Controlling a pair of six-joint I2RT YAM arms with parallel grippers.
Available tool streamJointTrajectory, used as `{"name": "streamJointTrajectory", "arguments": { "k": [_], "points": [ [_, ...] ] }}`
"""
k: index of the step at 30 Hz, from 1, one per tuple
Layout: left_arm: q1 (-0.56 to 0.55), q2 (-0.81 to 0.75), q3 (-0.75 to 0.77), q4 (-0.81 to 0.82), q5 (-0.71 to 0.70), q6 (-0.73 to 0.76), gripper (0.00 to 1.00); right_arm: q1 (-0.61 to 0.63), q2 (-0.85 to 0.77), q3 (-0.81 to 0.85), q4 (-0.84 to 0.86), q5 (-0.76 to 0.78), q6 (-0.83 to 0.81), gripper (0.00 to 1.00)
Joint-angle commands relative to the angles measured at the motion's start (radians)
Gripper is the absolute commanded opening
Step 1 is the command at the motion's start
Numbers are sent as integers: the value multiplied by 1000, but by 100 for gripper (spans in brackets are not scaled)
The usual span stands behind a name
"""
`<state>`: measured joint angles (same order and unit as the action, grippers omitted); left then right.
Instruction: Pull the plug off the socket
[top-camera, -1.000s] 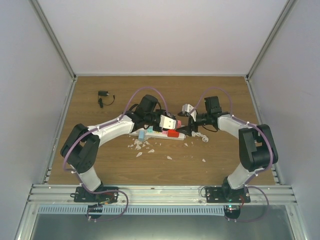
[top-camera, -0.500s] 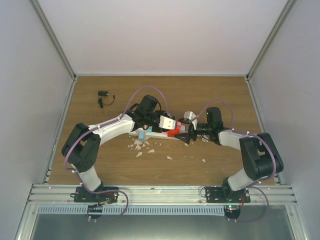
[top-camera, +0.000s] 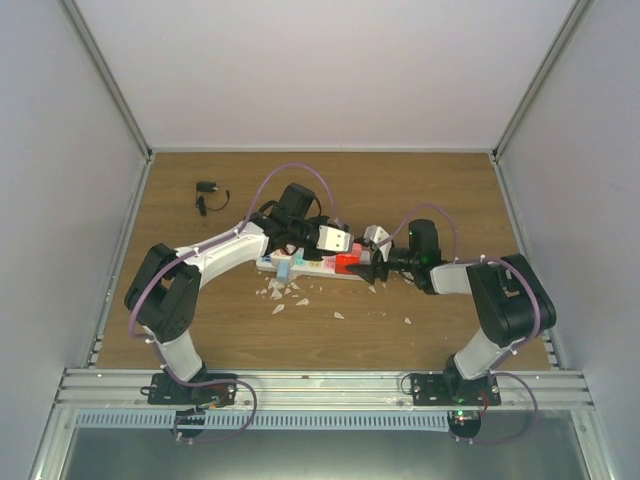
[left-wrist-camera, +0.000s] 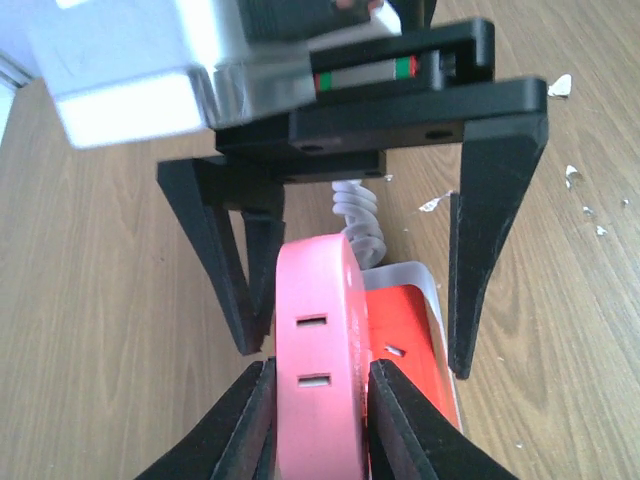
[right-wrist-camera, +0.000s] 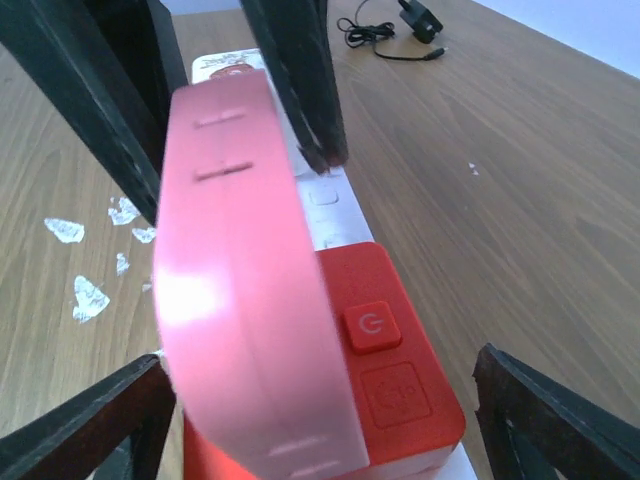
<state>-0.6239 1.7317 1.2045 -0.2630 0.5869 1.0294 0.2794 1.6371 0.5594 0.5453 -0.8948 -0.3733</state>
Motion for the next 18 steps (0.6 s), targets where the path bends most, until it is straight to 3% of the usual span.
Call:
{"name": "streamJointTrajectory", "arguments": {
  "k": [1, 9, 18],
  "points": [
    [16, 24, 62, -42, 59, -13, 25, 24, 40, 29, 45, 35, -40, 79],
    [39, 26, 102, -131, 104, -5, 15, 53, 83, 53, 29, 33, -84, 58],
    [52, -16, 92, -161, 149, -32, 6, 62, 109, 73, -3, -1, -116, 47]
  ]
}}
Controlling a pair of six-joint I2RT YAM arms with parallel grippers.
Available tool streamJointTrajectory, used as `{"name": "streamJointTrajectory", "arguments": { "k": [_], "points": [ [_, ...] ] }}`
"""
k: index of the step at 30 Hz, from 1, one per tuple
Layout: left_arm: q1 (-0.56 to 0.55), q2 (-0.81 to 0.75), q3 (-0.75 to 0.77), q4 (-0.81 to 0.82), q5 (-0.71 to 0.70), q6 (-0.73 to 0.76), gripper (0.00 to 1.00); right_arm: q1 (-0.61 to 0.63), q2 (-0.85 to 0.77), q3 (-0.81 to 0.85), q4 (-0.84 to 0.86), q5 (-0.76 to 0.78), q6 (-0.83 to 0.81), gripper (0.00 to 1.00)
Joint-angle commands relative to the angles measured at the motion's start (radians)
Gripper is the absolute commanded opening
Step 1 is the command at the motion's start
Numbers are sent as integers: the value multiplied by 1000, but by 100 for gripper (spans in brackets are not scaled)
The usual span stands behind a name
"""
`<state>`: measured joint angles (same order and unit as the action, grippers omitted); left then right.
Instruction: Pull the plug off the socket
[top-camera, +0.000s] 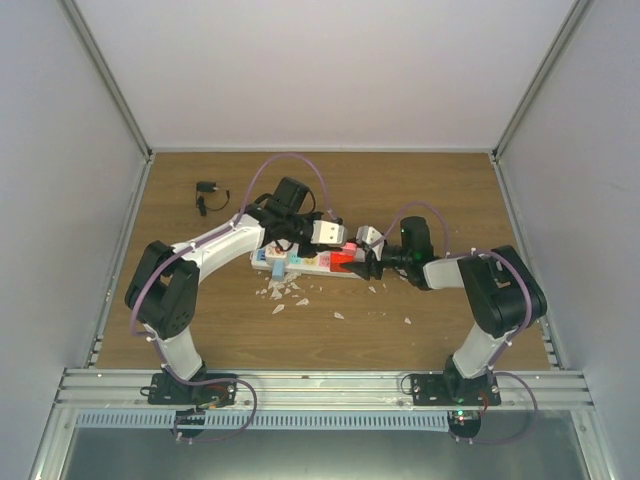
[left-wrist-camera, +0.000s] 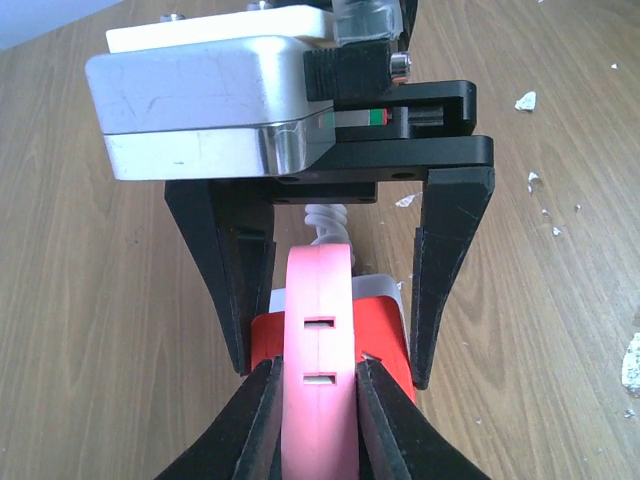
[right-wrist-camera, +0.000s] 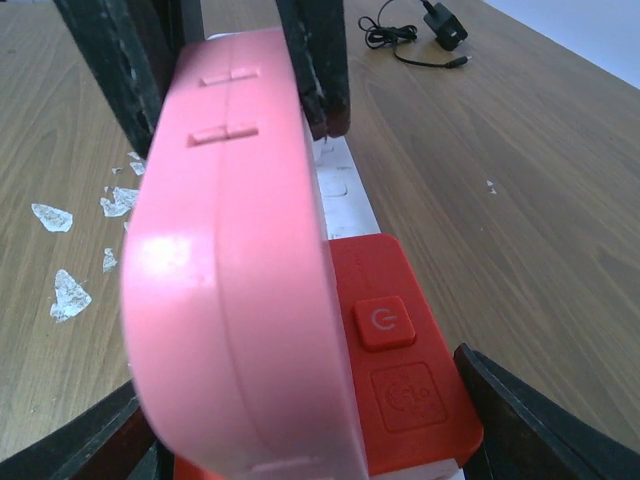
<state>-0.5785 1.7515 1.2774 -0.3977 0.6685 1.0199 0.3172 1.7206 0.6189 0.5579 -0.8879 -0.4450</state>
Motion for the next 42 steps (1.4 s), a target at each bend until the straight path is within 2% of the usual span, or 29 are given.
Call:
{"name": "streamJointTrajectory", "arguments": {
  "k": [1, 5, 19, 42],
  "points": [
    [8, -38, 20, -25, 74, -28, 5, 24, 27, 15, -21, -8, -45, 46],
    [18, -40, 25, -23, 90, -52, 0, 24, 28, 22, -37, -10, -52, 44],
    [69, -35, 69, -73, 154, -97, 0, 27, 33, 33, -47, 21, -38, 38],
    [97, -66, 60, -54, 162, -206, 0, 40, 36, 30, -43, 41, -44, 38]
  ]
}}
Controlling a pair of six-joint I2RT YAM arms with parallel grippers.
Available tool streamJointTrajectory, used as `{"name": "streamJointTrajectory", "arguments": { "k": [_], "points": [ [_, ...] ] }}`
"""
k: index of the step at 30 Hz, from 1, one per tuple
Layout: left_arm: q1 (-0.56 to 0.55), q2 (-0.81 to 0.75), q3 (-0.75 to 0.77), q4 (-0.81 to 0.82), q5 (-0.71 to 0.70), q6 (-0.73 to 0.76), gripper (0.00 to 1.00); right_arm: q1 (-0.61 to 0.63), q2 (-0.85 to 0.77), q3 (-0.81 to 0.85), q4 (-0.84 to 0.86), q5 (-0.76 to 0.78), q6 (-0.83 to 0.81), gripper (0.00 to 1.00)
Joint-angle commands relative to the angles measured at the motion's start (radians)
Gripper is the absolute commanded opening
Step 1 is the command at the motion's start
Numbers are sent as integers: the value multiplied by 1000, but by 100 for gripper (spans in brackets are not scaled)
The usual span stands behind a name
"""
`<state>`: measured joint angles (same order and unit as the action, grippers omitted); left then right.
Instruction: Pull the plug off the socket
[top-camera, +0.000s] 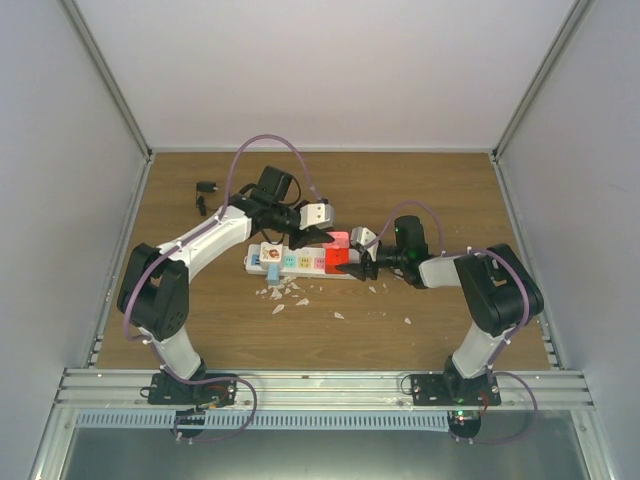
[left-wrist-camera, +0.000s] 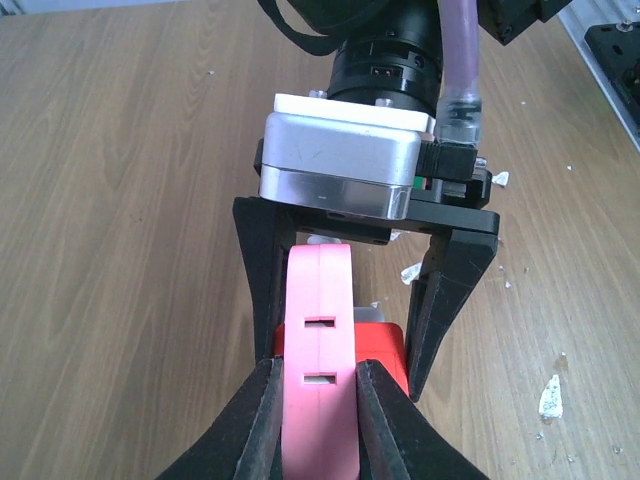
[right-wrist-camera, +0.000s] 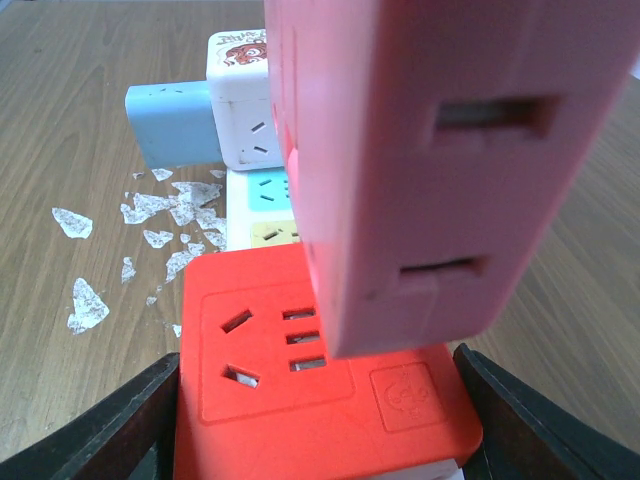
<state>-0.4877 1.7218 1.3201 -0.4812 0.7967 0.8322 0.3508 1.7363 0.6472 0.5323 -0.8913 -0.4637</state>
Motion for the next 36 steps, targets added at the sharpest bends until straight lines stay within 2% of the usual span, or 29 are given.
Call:
{"name": "streamJointTrajectory", "arguments": {
  "k": [1, 3, 7, 10, 13, 23, 31, 36],
  "points": [
    [11, -37, 15, 24, 33, -11, 0, 6, 19, 0, -16, 45, -26, 39],
    [20, -39, 14, 16, 29, -5, 0, 6, 15, -3, -12, 45, -23, 43],
    [38, -50, 28, -6, 33, -9, 0, 6, -7, -16, -3, 30, -21, 58],
    [45, -42, 62, -74, 41, -6, 0, 6, -45, -36, 15, 23, -9, 64],
    [57, -36, 93, -148, 69, -29, 0, 5, -87, -49, 26, 18, 14, 72],
    [89, -103, 121, -214, 123, -120, 0, -2, -220, -45, 17, -6, 84, 99],
    [114, -76, 264, -431, 304, -129, 0, -62, -267, 18, -21, -24, 145, 100],
    [114, -84, 272, -437, 352, -150, 0, -80, -232, 108, 24, -51, 260, 100]
  ]
}}
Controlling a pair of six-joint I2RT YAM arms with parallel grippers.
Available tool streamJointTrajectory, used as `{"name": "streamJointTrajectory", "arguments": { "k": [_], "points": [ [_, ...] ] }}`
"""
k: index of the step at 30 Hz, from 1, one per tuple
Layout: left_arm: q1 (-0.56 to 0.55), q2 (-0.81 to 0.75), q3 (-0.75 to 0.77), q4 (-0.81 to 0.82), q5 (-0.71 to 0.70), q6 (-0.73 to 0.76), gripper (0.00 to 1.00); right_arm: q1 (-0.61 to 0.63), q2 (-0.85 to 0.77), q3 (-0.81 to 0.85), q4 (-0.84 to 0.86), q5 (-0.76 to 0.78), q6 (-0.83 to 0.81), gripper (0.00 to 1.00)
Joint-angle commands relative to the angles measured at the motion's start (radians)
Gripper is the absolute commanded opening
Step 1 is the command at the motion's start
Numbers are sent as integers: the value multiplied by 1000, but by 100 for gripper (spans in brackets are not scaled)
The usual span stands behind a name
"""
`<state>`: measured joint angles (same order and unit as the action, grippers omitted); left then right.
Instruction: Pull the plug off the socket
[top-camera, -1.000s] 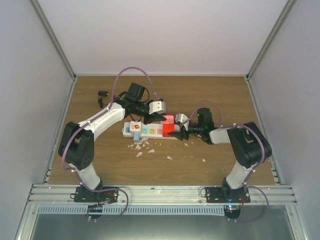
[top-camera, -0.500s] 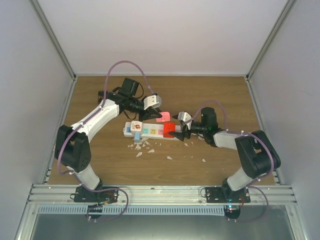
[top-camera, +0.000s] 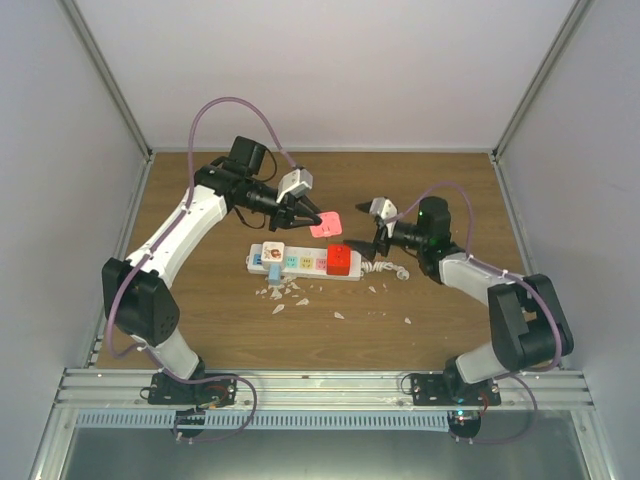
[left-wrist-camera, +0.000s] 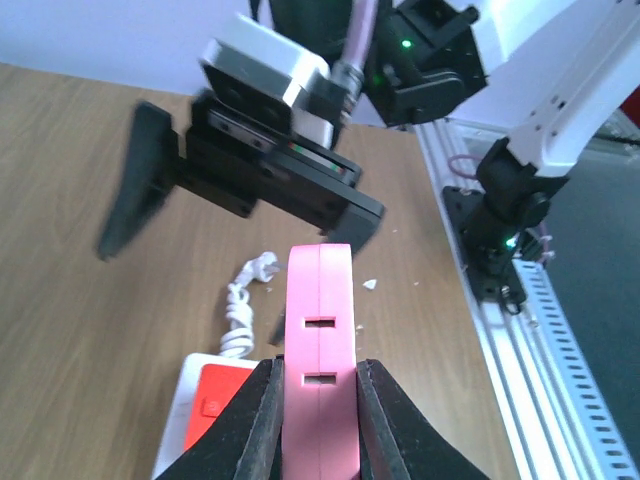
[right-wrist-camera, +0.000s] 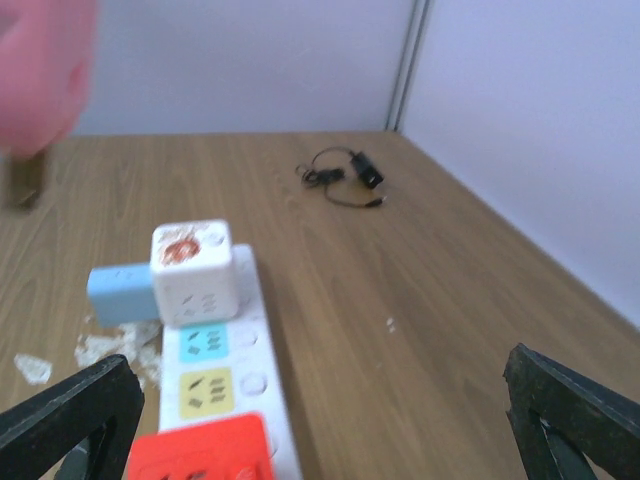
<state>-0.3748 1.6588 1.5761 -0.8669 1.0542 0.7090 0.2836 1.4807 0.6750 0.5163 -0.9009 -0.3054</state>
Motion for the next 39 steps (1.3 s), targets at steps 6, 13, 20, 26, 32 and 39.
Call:
{"name": "streamJointTrajectory", "arguments": {
  "k": [6, 13, 20, 26, 32, 39],
  "points": [
    [-1, -16, 26, 8, 111, -95, 0, 0, 82, 155, 69, -88, 151, 100],
    [-2, 4, 22, 87, 135, -182, 0, 31, 56, 152, 92, -143, 152, 100],
    [2, 19, 24, 122, 130, -222, 0, 54, 29, 157, 94, -168, 102, 100],
    [-1, 12, -5, 141, 123, -233, 0, 59, -5, 152, 94, -181, 91, 100],
    [-2, 20, -2, 144, 125, -236, 0, 76, -19, 162, 103, -179, 94, 100],
    [-29, -1, -19, 112, 110, -187, 0, 77, -13, 165, 140, -98, 146, 100]
  ]
}}
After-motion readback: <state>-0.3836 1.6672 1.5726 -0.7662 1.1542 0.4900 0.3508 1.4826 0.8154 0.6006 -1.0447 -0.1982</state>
